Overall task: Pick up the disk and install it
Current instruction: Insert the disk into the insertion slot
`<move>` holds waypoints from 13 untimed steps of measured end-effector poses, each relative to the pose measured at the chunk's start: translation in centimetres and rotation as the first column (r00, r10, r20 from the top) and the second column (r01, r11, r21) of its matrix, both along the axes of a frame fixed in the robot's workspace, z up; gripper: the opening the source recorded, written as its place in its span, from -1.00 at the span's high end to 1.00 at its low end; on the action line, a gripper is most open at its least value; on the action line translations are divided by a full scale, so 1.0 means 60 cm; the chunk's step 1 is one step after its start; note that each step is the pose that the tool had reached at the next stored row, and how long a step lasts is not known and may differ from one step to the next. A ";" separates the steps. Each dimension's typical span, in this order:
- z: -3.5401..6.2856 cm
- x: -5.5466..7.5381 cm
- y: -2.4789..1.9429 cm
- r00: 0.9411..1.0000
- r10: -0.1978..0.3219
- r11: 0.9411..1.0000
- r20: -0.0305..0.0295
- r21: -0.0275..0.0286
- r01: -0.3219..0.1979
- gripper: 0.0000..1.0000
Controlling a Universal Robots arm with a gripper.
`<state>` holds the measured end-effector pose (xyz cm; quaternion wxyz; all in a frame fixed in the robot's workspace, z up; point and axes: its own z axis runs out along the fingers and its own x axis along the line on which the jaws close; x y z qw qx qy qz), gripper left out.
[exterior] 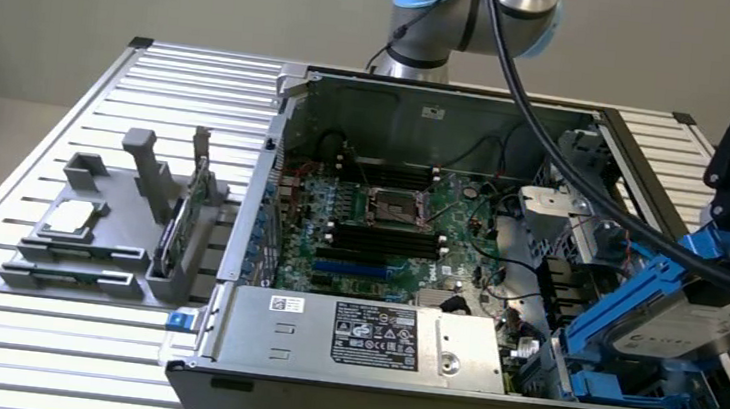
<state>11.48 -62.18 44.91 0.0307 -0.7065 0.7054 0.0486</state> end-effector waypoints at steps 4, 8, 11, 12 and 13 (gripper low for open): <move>-0.005 0.001 -0.0052 1.000 0.002 1.000 0.000 0.006 -0.002 0.36; -0.009 0.002 -0.0079 1.000 0.004 1.000 0.000 0.010 -0.004 0.36; -0.013 0.002 -0.0089 1.000 0.007 1.000 0.000 0.014 -0.007 0.36; -0.014 0.002 -0.0090 1.000 0.008 1.000 0.000 0.015 -0.008 0.36; -0.015 0.002 -0.0090 1.000 0.009 1.000 0.000 0.016 -0.009 0.36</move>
